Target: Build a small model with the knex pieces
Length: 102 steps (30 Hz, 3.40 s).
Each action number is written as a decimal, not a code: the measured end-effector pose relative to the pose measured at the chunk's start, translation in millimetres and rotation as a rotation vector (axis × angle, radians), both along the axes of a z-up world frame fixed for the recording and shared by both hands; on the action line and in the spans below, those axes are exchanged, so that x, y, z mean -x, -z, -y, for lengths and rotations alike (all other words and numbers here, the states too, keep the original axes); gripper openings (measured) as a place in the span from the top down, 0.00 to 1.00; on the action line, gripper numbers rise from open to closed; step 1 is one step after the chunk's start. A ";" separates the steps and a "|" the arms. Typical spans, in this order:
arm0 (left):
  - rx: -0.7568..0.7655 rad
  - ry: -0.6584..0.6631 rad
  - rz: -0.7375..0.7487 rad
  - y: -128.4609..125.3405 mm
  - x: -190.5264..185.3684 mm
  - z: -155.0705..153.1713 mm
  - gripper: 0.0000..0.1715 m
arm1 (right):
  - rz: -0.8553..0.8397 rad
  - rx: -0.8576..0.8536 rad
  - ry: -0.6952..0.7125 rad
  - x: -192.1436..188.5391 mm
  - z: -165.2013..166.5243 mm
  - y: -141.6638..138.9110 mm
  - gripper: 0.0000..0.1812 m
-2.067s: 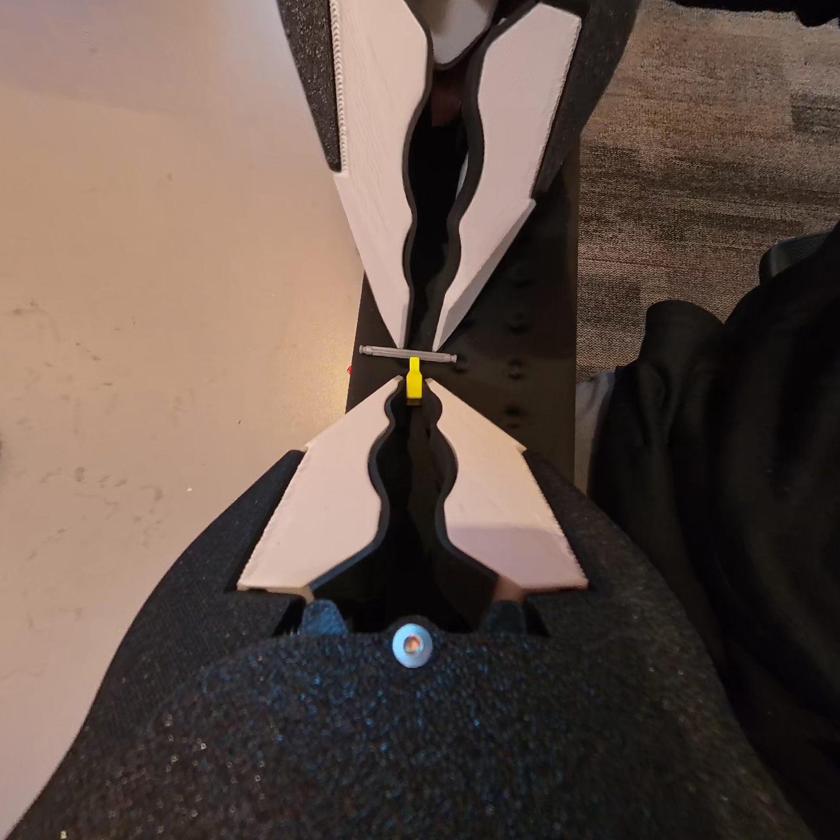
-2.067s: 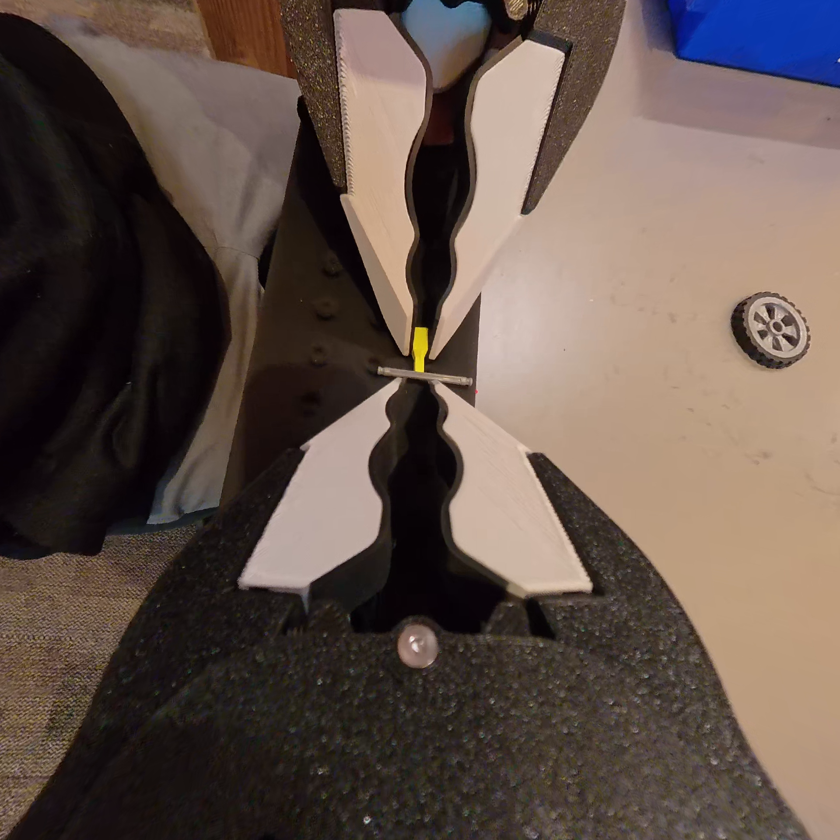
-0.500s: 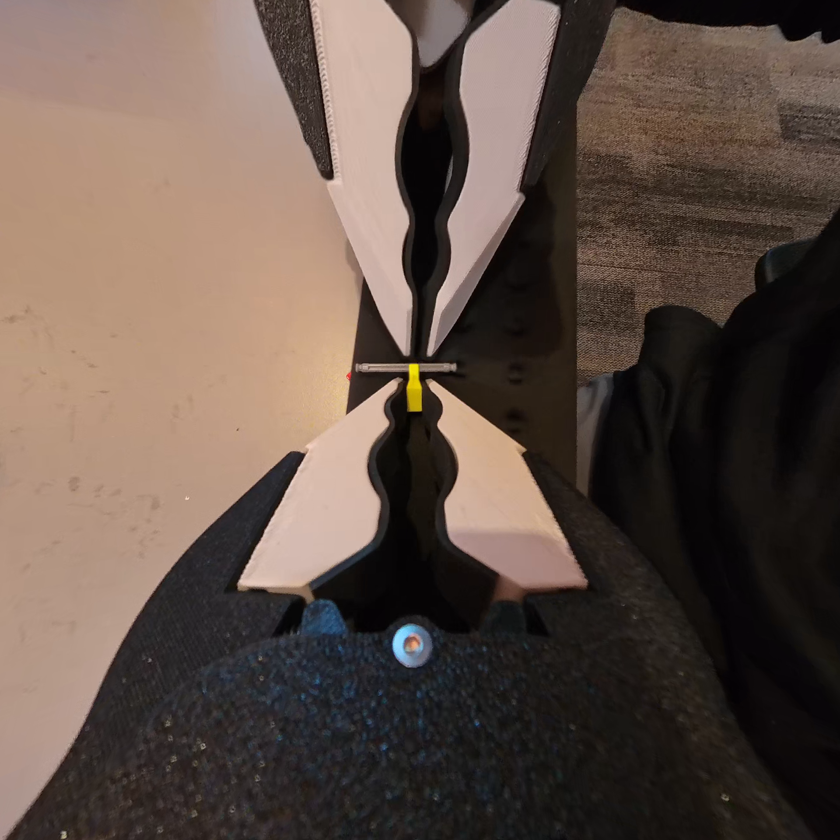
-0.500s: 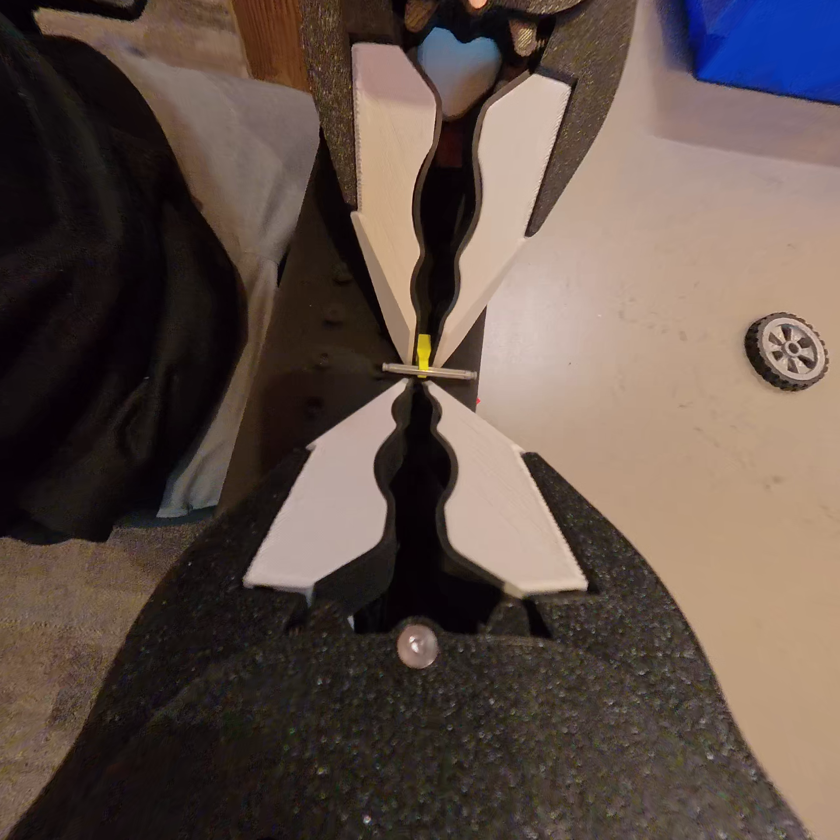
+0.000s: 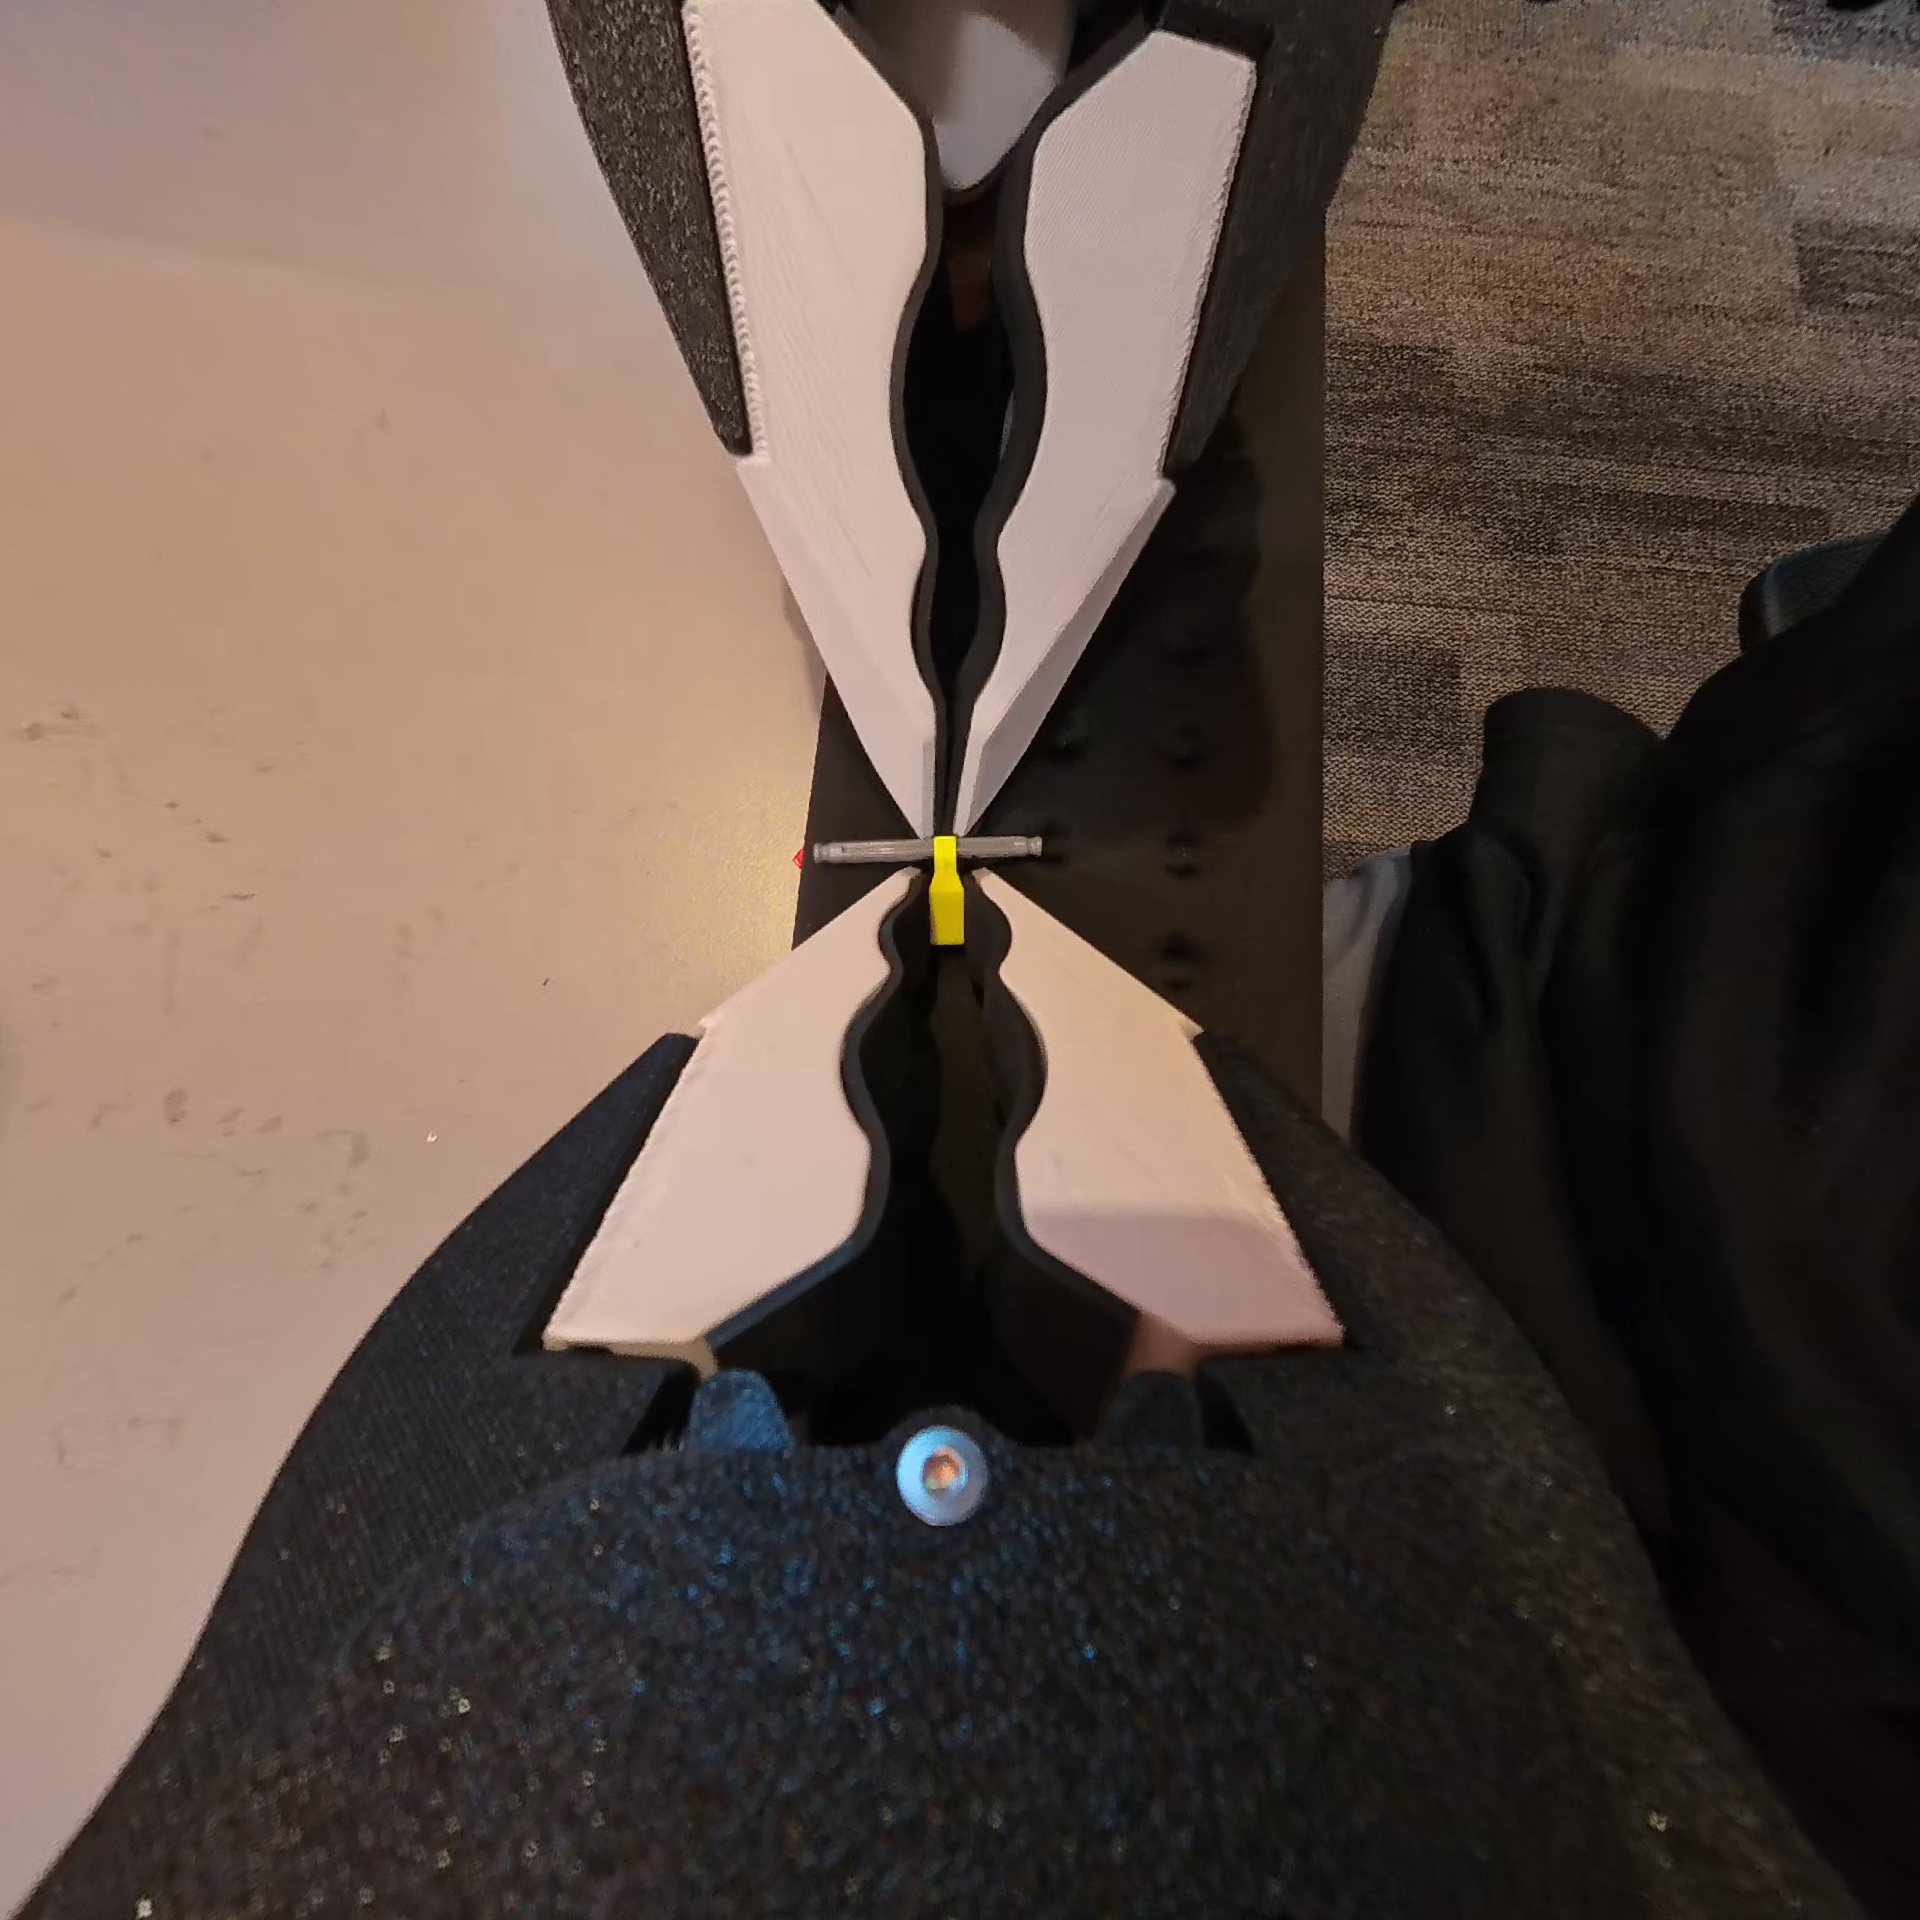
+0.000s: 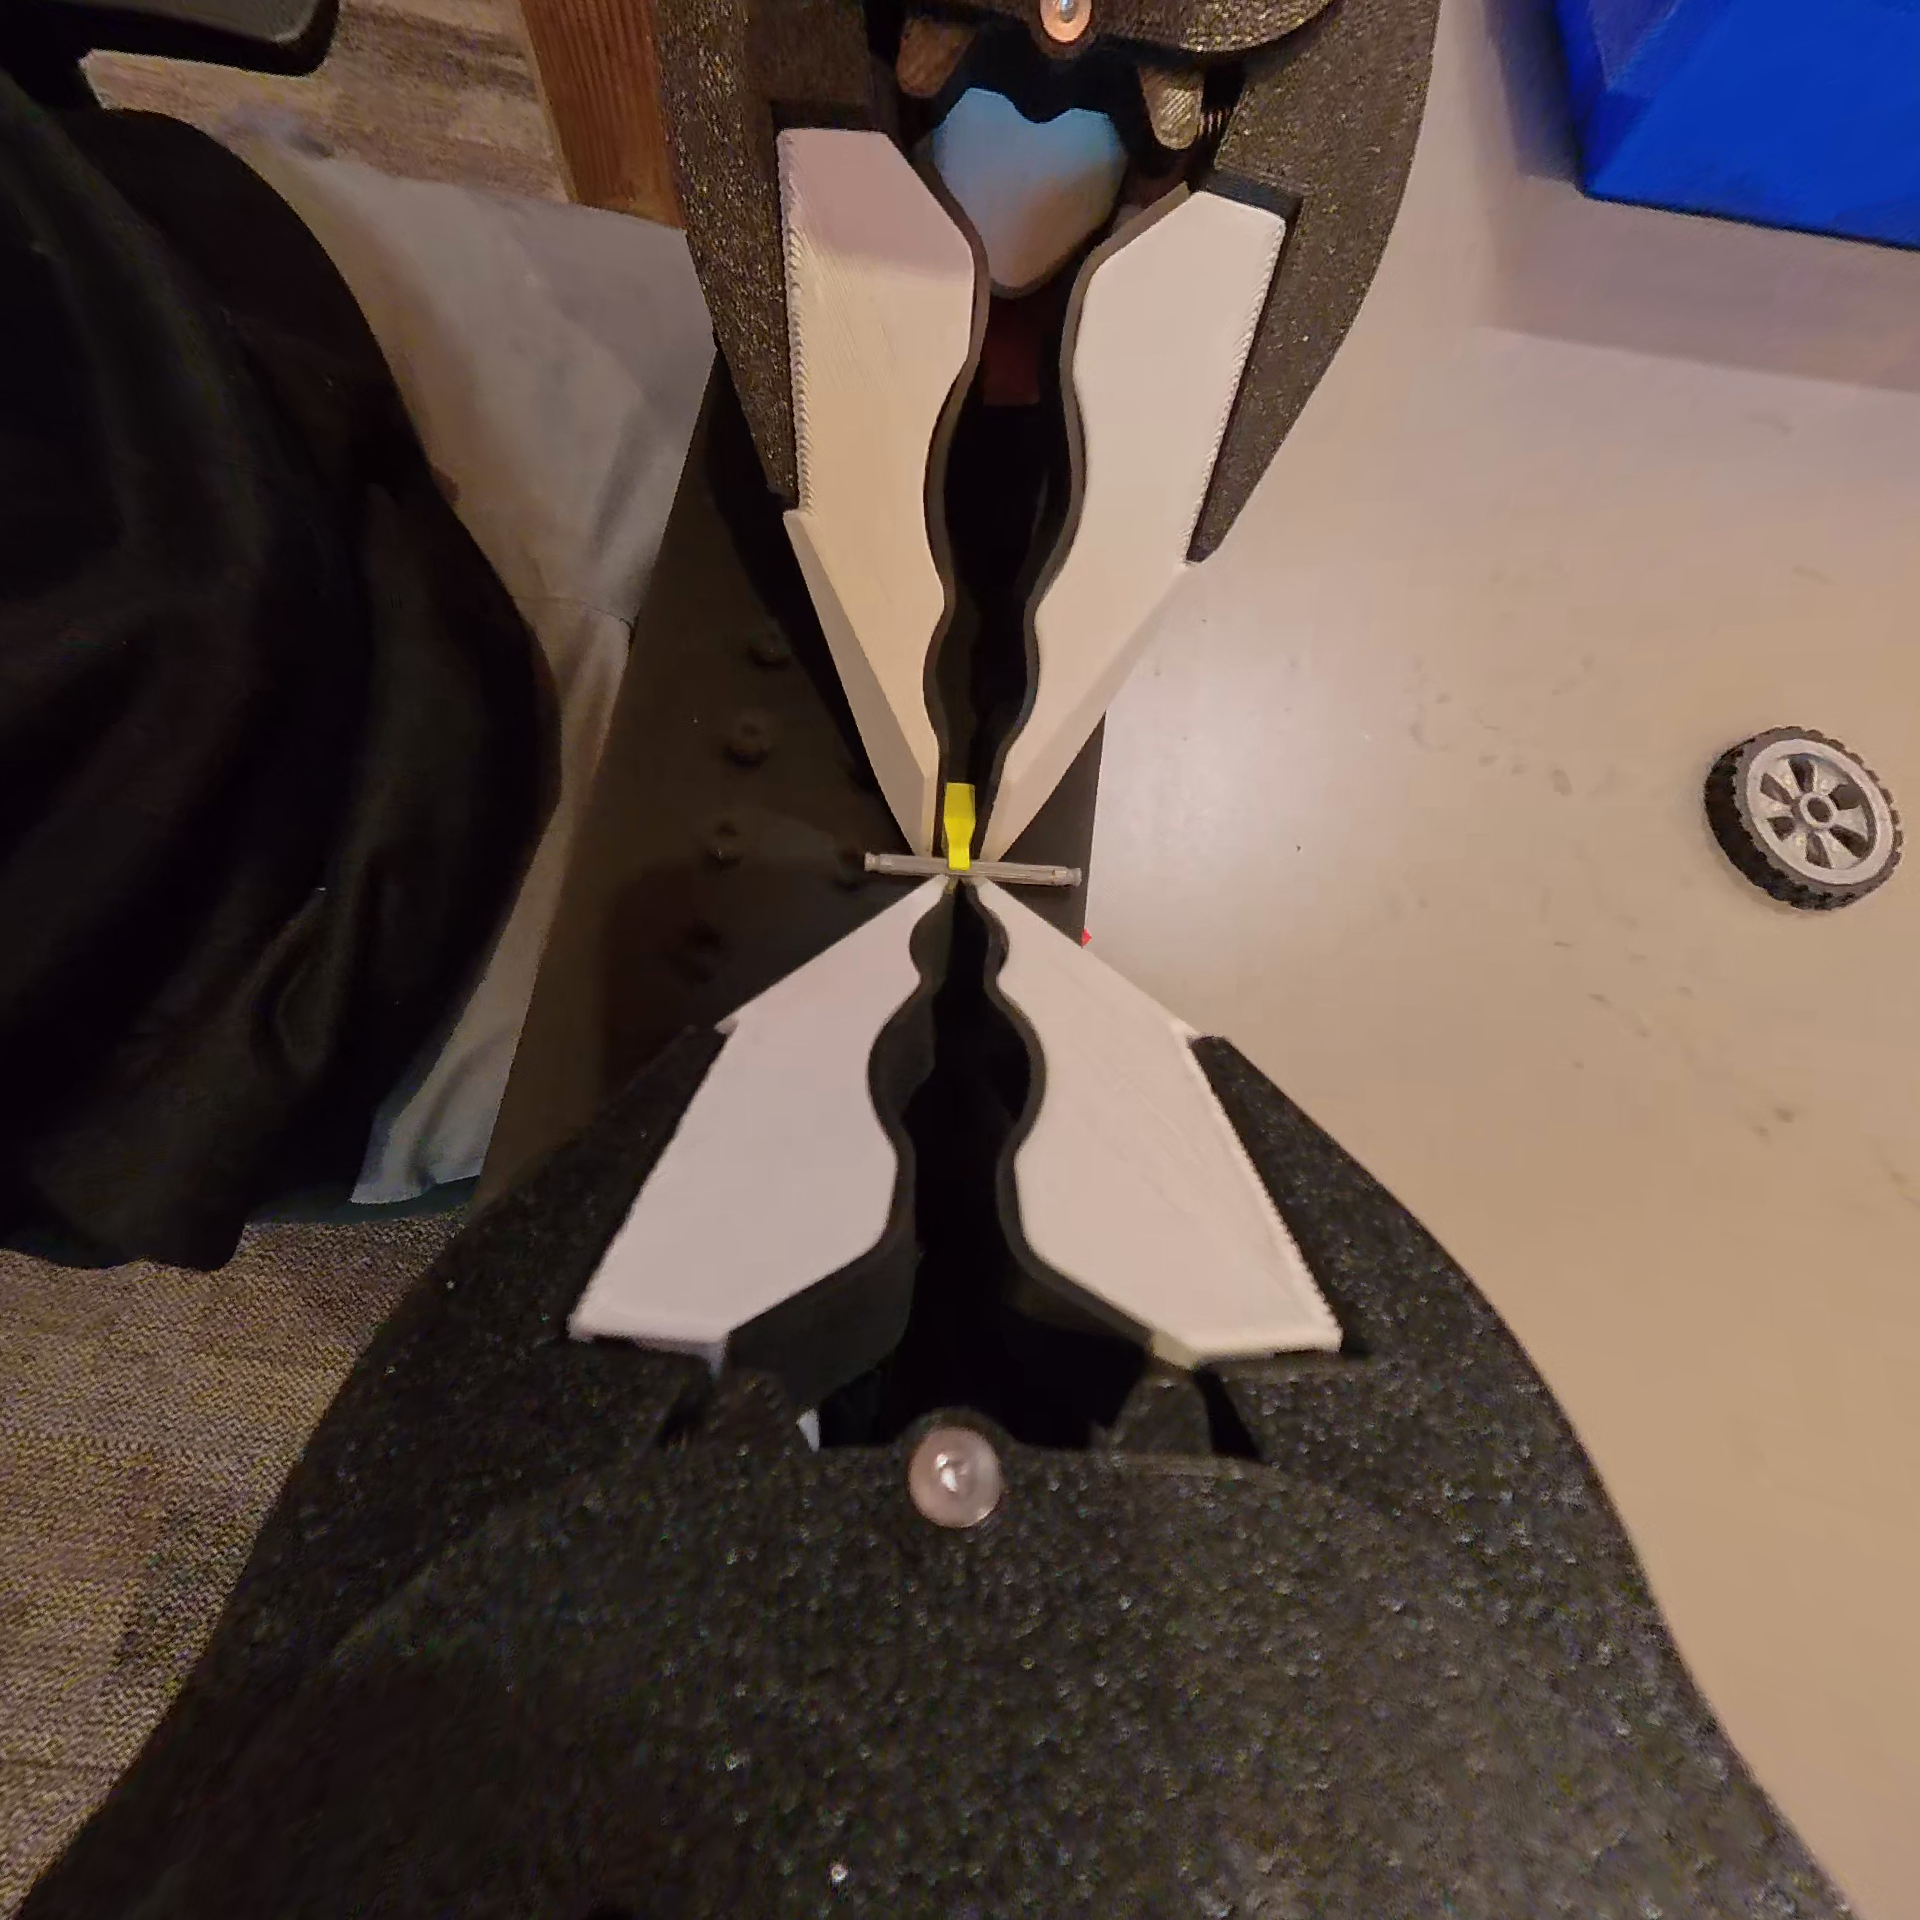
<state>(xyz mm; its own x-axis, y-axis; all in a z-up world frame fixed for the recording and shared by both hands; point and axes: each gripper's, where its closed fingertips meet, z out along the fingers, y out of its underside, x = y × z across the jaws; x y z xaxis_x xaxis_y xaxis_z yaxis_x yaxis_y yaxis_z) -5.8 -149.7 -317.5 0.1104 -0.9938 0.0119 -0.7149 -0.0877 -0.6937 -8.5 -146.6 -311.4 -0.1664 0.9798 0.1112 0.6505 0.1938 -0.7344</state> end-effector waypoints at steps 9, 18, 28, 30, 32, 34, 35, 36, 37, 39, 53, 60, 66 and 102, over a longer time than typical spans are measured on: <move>-0.015 -0.003 -0.002 0.7 0.5 -0.4 0.99 | 0.045 0.001 0.003 3.2 -0.1 2.5 1.00; -0.034 -0.015 -0.009 0.8 0.9 -1.1 0.99 | 0.112 -0.009 0.031 3.3 -0.7 6.1 1.00; -0.053 -0.019 -0.008 -2.8 2.5 -1.0 0.97 | 0.044 -0.009 0.062 0.3 -2.3 4.6 1.00; -0.070 -0.023 0.002 -5.4 3.5 -1.2 0.95 | 0.045 -0.006 0.061 0.3 -2.3 4.7 1.00; -0.055 -0.034 0.017 -8.7 6.7 -1.1 0.90 | 0.042 -0.005 0.061 0.5 -2.2 4.7 1.00; -0.038 -0.035 0.022 -10.4 11.2 -0.3 0.86 | 0.041 -0.008 0.061 0.4 -2.3 4.8 1.00; -0.036 -0.029 0.022 -10.6 12.8 0.8 0.86 | 0.039 -0.007 0.061 0.5 -2.3 4.7 1.00; -0.039 -0.029 0.028 -11.2 12.8 0.9 0.87 | 0.038 -0.008 0.061 0.6 -2.3 4.6 1.00; -0.040 -0.025 0.027 -10.7 12.4 1.5 0.91 | 0.037 -0.007 0.060 0.6 -2.3 4.5 1.00; -0.043 -0.014 0.013 -7.8 11.1 2.5 0.95 | 0.031 -0.003 0.061 0.7 -2.3 3.8 1.00; 0.035 -0.022 0.038 -7.3 8.4 1.5 0.98 | -0.005 0.013 0.067 -0.5 -4.2 -2.5 0.97; 0.035 -0.022 0.026 -5.1 8.4 1.3 0.98 | 0.013 0.020 0.055 0.9 -3.1 1.8 0.98; 0.034 -0.012 0.013 -3.4 7.9 1.0 0.99 | 0.022 0.017 0.025 2.7 -2.1 4.4 1.00; 0.030 -0.207 0.207 -33.7 50.2 -61.3 0.98 | 0.007 -0.099 0.277 2.4 -66.0 -3.4 0.86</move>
